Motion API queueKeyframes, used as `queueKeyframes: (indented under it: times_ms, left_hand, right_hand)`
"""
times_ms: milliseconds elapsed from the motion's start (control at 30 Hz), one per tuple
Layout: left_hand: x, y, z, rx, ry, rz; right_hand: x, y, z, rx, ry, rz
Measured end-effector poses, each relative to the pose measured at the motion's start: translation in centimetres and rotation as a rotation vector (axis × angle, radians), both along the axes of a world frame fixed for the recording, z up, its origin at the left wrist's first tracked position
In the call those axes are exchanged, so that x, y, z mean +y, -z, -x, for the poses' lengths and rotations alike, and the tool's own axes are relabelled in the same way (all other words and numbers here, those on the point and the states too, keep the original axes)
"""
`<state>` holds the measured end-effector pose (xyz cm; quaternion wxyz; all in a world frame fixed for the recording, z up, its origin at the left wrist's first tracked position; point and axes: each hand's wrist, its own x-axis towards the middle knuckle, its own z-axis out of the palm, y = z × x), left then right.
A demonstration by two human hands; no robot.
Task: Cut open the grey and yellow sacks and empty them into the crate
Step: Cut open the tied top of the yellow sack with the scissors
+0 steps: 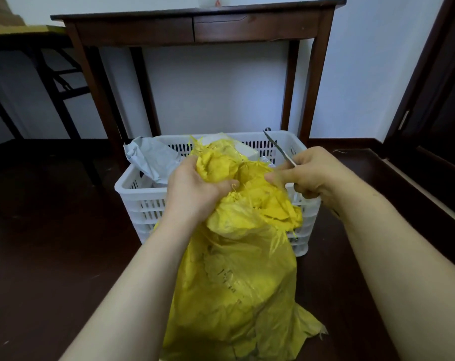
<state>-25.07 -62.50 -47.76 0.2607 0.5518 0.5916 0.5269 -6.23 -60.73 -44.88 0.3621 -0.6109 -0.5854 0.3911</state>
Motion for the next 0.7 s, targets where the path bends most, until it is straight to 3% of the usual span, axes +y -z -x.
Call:
queueKeyframes:
  times_ms: [67,200,400,567,700]
  left_hand:
    - [0.0,0.3,0.0,0.157,-0.101,-0.027]
    - [0.3,0.9,-0.3,0.168,-0.128,-0.065]
    - [0.8,1.1,-0.5,0.127,-0.110,-0.109]
    - [0.8,1.5,-0.4,0.155,-0.056,-0.128]
    - [1.0,1.7,-0.2,0.138,-0.057,-0.123]
  right_hand:
    - [-0.7,-1.5,0.0,0.012,-0.043,-0.011]
    - [-1.5,-4.0,0.2,0.072,-0.116,0.024]
    - [-2.6,-3.8,0.6,-0.353,-0.282,0.081]
    - [-2.5,-2.9,1.2,-0.478,-0.272,0.125]
    - [-2.2,-2.2,2.1,-0.458,-0.239,0.098]
